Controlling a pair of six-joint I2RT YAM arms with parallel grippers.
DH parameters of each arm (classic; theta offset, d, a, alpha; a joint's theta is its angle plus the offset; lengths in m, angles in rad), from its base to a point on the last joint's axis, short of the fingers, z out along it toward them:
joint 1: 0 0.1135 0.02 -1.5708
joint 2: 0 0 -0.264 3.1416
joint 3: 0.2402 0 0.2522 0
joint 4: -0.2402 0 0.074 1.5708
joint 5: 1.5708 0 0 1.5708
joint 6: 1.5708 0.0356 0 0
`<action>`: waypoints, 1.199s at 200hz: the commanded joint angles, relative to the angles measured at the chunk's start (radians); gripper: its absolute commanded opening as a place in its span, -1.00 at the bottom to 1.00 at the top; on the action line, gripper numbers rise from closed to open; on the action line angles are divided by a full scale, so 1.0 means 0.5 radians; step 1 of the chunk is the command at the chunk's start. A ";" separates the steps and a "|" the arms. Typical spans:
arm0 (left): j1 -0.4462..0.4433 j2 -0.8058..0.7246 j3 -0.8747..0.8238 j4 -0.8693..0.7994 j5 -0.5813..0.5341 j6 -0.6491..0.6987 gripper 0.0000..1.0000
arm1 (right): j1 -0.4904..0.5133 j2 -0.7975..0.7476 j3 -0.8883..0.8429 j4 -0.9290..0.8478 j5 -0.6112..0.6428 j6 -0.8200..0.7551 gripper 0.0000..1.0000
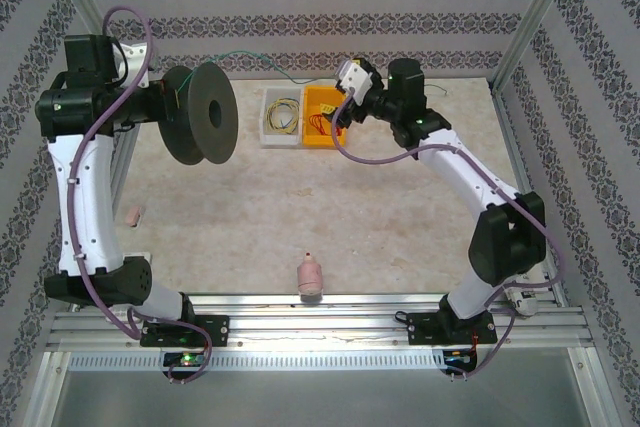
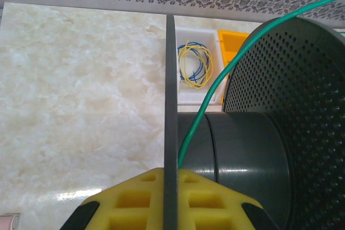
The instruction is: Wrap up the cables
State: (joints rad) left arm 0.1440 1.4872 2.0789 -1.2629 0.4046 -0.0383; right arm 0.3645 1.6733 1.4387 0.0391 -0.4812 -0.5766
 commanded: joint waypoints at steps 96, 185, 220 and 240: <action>-0.020 -0.182 0.095 -0.127 0.267 -0.087 -1.00 | 0.048 0.378 0.333 0.037 0.360 -0.362 -0.68; -0.021 -0.183 0.088 0.116 0.543 -0.219 -1.00 | -0.058 0.306 0.149 0.049 0.278 -0.257 -0.75; -0.021 -0.115 0.122 0.115 0.564 -0.206 -1.00 | -0.161 0.178 0.111 0.018 0.002 -0.098 0.13; -0.021 -0.115 0.119 0.135 0.585 -0.208 -1.00 | -0.196 0.153 0.117 -0.024 -0.020 -0.116 0.35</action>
State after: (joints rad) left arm 0.1436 1.4357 2.1082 -1.2854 0.6373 -0.1188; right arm 0.2955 1.8244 1.4963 0.0273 -0.4107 -0.6628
